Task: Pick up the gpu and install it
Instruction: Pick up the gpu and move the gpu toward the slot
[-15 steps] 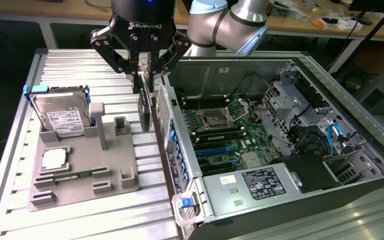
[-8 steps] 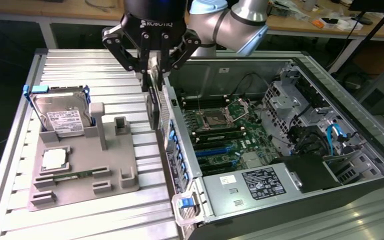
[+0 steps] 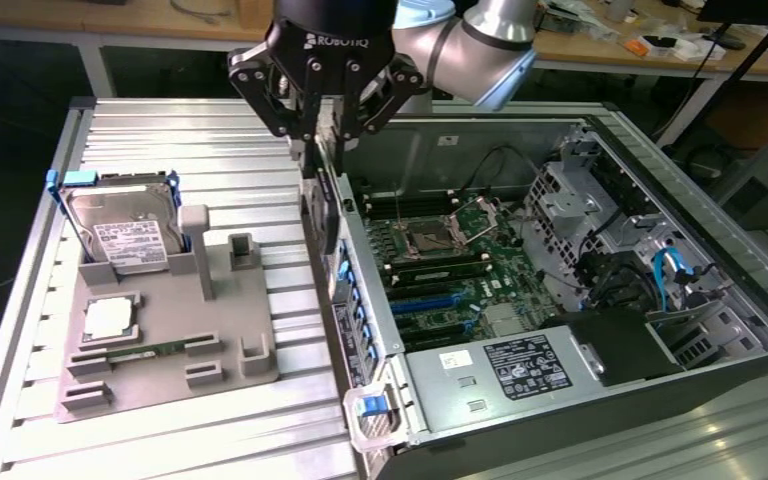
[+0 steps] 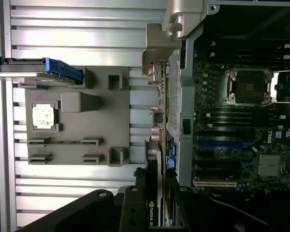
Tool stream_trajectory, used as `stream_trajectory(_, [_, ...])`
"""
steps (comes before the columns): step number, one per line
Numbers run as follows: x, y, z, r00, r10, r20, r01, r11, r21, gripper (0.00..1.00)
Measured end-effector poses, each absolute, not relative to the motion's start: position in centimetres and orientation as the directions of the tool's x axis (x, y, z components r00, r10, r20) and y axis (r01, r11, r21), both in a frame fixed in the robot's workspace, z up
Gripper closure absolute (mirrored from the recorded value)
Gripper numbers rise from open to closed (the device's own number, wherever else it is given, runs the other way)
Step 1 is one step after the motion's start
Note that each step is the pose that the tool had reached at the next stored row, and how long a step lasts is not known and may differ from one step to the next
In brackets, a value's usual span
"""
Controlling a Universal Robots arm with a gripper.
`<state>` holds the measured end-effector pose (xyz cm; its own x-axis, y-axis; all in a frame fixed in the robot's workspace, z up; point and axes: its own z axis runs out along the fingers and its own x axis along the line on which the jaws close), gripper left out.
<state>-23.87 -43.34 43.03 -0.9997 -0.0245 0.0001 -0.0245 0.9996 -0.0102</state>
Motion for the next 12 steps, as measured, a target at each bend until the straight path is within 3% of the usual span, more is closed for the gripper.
stream_trajectory(12, [-21.9,-43.3,43.2,-1.0,-0.025,0.0,-0.025,1.0,-0.01,0.73])
